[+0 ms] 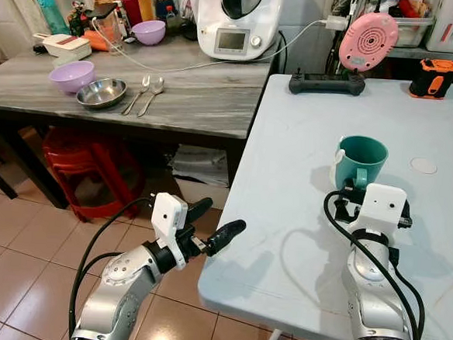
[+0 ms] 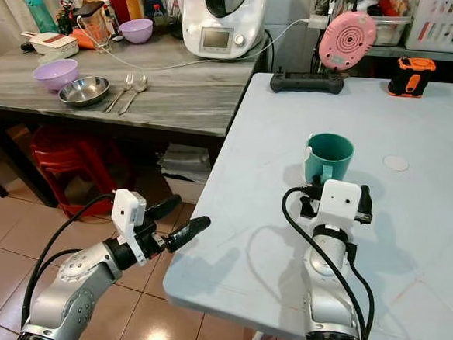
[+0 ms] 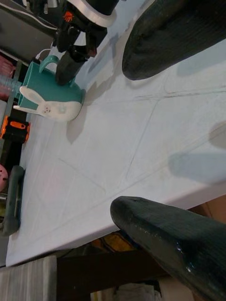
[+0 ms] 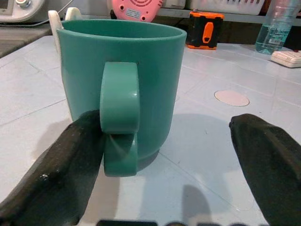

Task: Setting the table

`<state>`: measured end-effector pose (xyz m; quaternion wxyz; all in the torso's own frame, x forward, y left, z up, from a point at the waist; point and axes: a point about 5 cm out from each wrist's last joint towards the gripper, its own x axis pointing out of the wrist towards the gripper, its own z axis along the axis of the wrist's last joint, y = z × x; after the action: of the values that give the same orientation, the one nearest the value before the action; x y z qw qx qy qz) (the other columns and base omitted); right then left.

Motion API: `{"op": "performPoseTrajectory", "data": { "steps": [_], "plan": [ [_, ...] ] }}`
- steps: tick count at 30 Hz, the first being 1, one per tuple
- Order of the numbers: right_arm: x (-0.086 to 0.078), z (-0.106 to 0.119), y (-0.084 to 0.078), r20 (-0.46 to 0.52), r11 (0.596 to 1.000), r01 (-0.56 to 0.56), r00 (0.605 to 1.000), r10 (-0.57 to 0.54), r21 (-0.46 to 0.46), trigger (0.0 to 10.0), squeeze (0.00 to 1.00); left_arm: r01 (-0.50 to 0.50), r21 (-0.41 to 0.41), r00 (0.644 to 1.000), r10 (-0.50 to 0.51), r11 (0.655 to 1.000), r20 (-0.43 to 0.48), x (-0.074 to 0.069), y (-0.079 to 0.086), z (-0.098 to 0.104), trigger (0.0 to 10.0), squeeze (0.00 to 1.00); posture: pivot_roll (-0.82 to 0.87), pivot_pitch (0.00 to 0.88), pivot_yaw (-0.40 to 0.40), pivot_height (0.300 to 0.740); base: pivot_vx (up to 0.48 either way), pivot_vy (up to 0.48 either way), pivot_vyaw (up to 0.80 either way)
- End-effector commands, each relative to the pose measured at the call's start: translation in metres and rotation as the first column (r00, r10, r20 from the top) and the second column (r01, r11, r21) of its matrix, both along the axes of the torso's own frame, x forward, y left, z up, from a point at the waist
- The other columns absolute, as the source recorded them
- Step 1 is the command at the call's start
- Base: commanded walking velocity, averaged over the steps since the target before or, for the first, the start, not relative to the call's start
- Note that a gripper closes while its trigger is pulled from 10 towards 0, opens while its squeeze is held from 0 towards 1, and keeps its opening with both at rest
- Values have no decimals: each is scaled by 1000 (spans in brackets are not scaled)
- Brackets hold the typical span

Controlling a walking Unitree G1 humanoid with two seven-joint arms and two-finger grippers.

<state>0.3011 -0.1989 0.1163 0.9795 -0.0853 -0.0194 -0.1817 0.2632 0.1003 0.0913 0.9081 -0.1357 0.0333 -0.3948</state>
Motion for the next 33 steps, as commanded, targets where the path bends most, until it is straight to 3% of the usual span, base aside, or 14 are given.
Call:
{"op": "performPoseTrajectory", "data": {
  "steps": [1, 13, 14, 15, 19, 20, 21, 22, 23, 31, 32, 33],
  "plan": [
    [6, 4, 6, 17, 1000, -23, 1000, 23, -7, 0, 0, 5, 12, 1000, -5, 1000, 12, 0, 3, 4, 10000, 0, -73, 28, 134, 740, 0, 0, 0],
    [13, 9, 8, 33, 999, -47, 998, 48, -26, 275, 0, 0, 19, 1000, 0, 1000, 7, -1, 3, 2, 10000, 0, -67, 27, 129, 740, 0, 0, 0],
    [13, 10, 8, 35, 998, -48, 998, 49, -28, 2157, 0, 0, 21, 1000, 0, 1000, 6, -1, 3, 2, 10000, 0, -68, 28, 129, 740, 0, 0, 0],
    [14, 10, 8, 35, 998, -54, 998, 55, -32, 10000, 0, 0, 23, 1000, 0, 1000, 5, -1, 3, 1, 10000, 0, -69, 28, 130, 740, 0, 0, 0],
    [15, 11, 7, 39, 998, -55, 998, 56, -34, 10000, 0, 0, 25, 1000, 0, 1000, 5, -1, 2, 1, 10000, 0, -69, 28, 130, 740, 0, 0, 0],
    [16, 11, 6, 42, 998, -55, 998, 56, -32, 4745, 0, -1, 26, 1000, 1, 1000, 4, -1, 2, 1, 10000, 0, -70, 26, 130, 740, 0, 0, 0],
    [16, 11, 6, 43, 998, -55, 997, 57, -32, 4745, 0, -1, 27, 1000, 1, 1000, 4, -1, 2, 1, 10000, 0, -70, 26, 130, 740, 0, 0, 0],
    [16, 11, 6, 45, 998, -56, 997, 58, -31, 824, 0, -2, 28, 1000, 2, 1000, 4, 0, 2, 1, 10000, 0, -70, 25, 129, 740, 0, 0, 0],
    [16, 12, 6, 48, 998, -58, 997, 60, -29, 0, 0, -2, 29, 1000, 2, 1000, 4, 0, 2, 0, 10000, 0, -70, 25, 129, 740, 0, 0, 0],
    [20, 12, 6, 53, 997, -78, 995, 79, -28, 39, 0, -14, 37, 1000, 14, 999, 5, 1, 3, 0, 10000, 0, -69, 24, 129, 740, 0, 0, 0],
    [20, 12, 6, 54, 996, -82, 995, 83, -28, 2863, 0, -15, 38, 1000, 15, 999, 4, 1, 3, 0, 10000, 0, -69, 24, 129, 740, 0, 0, 0],
    [21, 13, 7, 55, 996, -86, 995, 87, -28, 10000, 0, -18, 41, 1000, 18, 999, 4, 1, 4, -1, 10000, 0, -65, 23, 129, 740, 0, 0, 0]
  ]
}}
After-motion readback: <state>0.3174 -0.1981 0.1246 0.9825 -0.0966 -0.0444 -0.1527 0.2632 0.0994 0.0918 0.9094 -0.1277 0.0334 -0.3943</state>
